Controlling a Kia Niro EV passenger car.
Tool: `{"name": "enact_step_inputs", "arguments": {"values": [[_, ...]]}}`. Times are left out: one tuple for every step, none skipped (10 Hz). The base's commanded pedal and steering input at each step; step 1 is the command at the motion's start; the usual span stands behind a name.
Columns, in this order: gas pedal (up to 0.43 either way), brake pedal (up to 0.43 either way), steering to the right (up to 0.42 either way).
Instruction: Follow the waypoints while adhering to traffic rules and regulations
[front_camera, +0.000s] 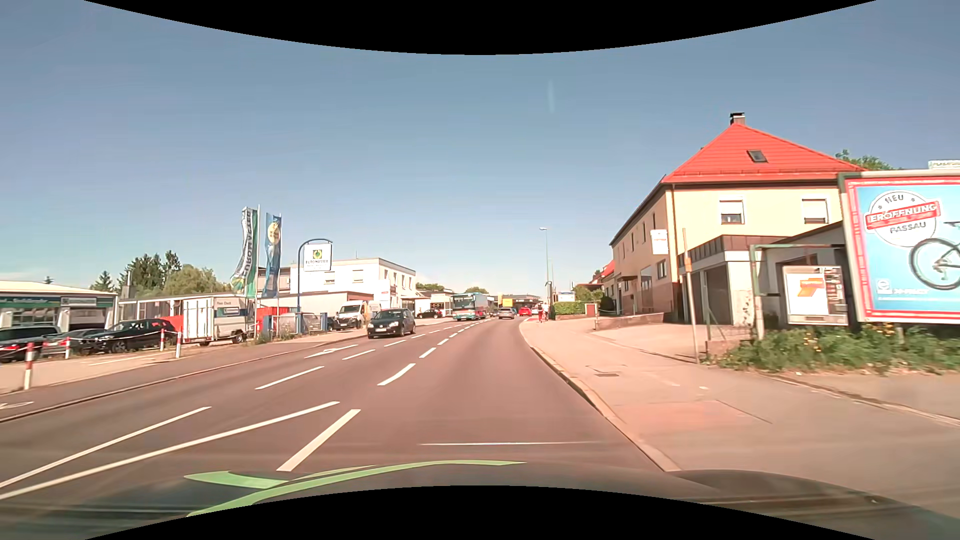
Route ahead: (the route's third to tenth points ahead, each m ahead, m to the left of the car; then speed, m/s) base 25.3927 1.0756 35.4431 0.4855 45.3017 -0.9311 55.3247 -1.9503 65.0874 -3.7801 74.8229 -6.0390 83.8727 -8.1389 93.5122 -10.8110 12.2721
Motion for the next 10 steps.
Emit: {"name": "enact_step_inputs", "arguments": {"values": [[0.130, 0.000, 0.002], [0.118, 0.000, 0.003], [0.110, 0.000, 0.004], [0.098, 0.000, 0.006], [0.079, 0.000, 0.008], [0.059, 0.000, 0.010], [0.059, 0.000, 0.011], [0.047, 0.000, 0.011], [0.047, 0.000, 0.011], [0.047, 0.000, 0.011]]}}
